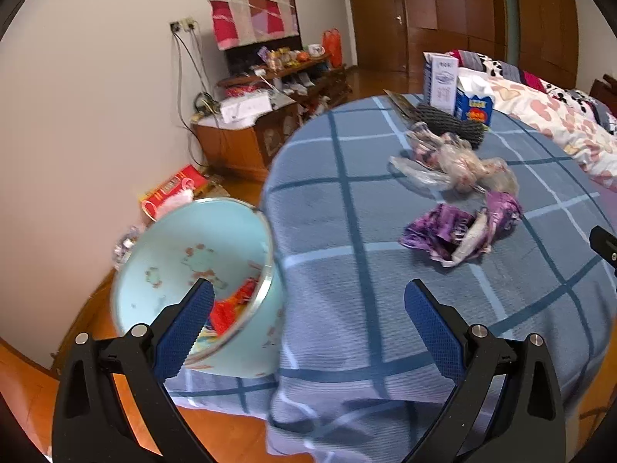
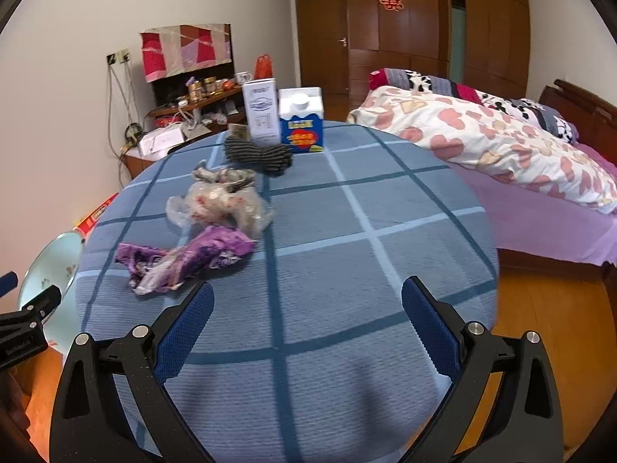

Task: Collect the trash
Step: 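Move both open tools back toward the purple wrapper on the table, then grasp the purple wrapper with the left tool and lift it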

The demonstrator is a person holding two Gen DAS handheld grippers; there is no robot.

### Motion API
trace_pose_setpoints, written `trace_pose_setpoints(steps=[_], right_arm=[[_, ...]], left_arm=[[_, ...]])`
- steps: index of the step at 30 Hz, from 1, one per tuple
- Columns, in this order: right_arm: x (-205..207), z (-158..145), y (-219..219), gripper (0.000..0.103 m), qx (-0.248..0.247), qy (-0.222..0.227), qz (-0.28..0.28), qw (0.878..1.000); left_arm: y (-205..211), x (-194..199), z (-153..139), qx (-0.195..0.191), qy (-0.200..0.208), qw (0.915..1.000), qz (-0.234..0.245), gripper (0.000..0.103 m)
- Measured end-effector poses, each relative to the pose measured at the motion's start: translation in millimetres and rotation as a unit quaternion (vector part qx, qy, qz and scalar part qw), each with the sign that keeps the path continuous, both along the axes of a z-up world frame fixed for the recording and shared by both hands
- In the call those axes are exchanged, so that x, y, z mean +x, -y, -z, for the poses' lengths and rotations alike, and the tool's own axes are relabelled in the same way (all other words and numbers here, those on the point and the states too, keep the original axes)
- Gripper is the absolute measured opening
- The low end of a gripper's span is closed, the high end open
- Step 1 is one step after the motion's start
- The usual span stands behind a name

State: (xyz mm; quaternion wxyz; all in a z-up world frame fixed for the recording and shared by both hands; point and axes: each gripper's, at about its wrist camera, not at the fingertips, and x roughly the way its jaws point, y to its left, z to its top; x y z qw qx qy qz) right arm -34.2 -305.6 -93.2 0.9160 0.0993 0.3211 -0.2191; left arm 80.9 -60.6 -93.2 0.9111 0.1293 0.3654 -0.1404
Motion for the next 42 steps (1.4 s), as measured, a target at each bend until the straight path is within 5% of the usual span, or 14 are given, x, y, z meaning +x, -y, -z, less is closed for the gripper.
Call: trace_pose_setpoints(steps=[6,11,16,22,29,37,42], right_arm=[[-4,0,16,0.094,-0.001,0.004,0.003,1.000],[-6,0,31,0.081,0.020,0.003,0.008,1.000],[-8,0,42,0.081,0.022,0.000,0.018,1.000],[-9,1,51,0.081,0.027,-0.004,0.020,0.999],[0,5,56,0.081,0.033,-0.008,0.014,0.999],[41,3,61,0.081,0.058,-0.005,-0.048,0.997],[92,5,61,0.078,0.076,-0.014,-0.110,0.991]], left_arm=[[34,-3,0,-0.011,0.017,0.9966,0.080,0.097],[79,7,2,0.007,0.027,0.9908,0.132,0.096],[115,28,18,-0.007,-0.014,0.9859,0.167,0.093],[132,43,48,0.001,-0.077,0.9843,0.159,0.072],[120,38,47,-0.014,-0.075,0.9825,0.170,0.055],[83,18,20,-0.039,-0.053,0.9824,0.175,0.053],[49,20,-7,-0.051,-0.026,0.9896,0.132,0.053]])
